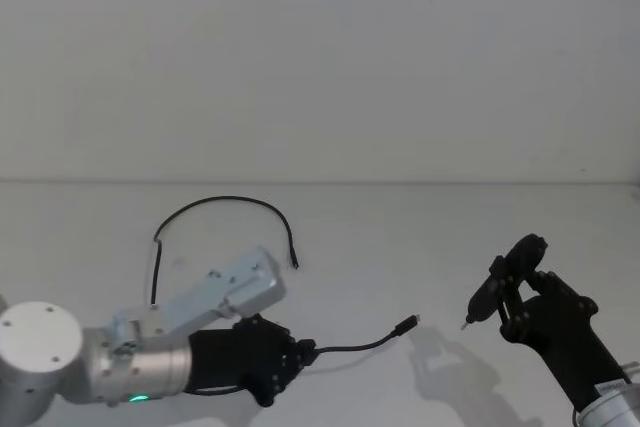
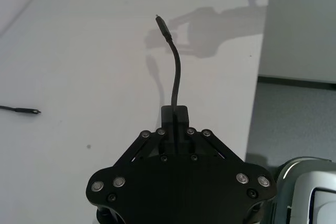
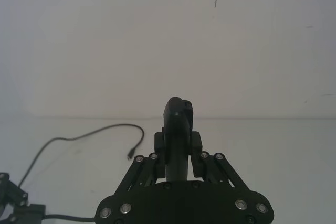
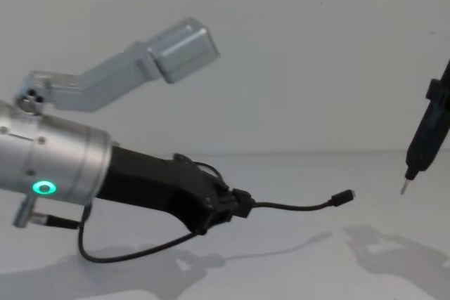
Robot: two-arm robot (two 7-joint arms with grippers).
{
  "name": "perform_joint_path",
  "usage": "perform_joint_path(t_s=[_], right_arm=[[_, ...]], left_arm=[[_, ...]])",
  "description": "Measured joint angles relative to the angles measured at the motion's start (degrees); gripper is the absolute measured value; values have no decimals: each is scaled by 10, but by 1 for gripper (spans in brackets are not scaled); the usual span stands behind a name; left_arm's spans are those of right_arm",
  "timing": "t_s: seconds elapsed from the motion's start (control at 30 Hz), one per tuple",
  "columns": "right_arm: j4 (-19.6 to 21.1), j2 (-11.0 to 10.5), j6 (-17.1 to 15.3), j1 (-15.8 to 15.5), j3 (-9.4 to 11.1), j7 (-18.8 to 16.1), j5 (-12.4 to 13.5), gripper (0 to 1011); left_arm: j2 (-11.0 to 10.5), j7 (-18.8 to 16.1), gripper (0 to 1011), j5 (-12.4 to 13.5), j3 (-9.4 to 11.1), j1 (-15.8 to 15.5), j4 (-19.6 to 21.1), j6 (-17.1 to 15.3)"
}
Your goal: Pick up the data cable with the one hand.
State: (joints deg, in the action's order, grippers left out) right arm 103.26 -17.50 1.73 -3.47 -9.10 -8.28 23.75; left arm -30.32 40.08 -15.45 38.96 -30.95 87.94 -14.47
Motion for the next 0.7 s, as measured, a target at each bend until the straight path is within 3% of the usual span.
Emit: perform_joint_path(t_s=[0.27,0.33,0.37,0.7], right_arm=[[14,12,6,-15,18,-24,53,263],[18,14,6,-19,23,-37,77,263],[18,14,6,-19,23,-37,77,263],[21,15,-21,-20,32,-86,165,263]], left_arm=[[-42,21,44,-15,-13,14,31,28],[-50,25,44,-18,-16,17,37,33],[-50,25,44,-18,-16,17,37,33],[-73,36,44,-25,-22,24,52,46]])
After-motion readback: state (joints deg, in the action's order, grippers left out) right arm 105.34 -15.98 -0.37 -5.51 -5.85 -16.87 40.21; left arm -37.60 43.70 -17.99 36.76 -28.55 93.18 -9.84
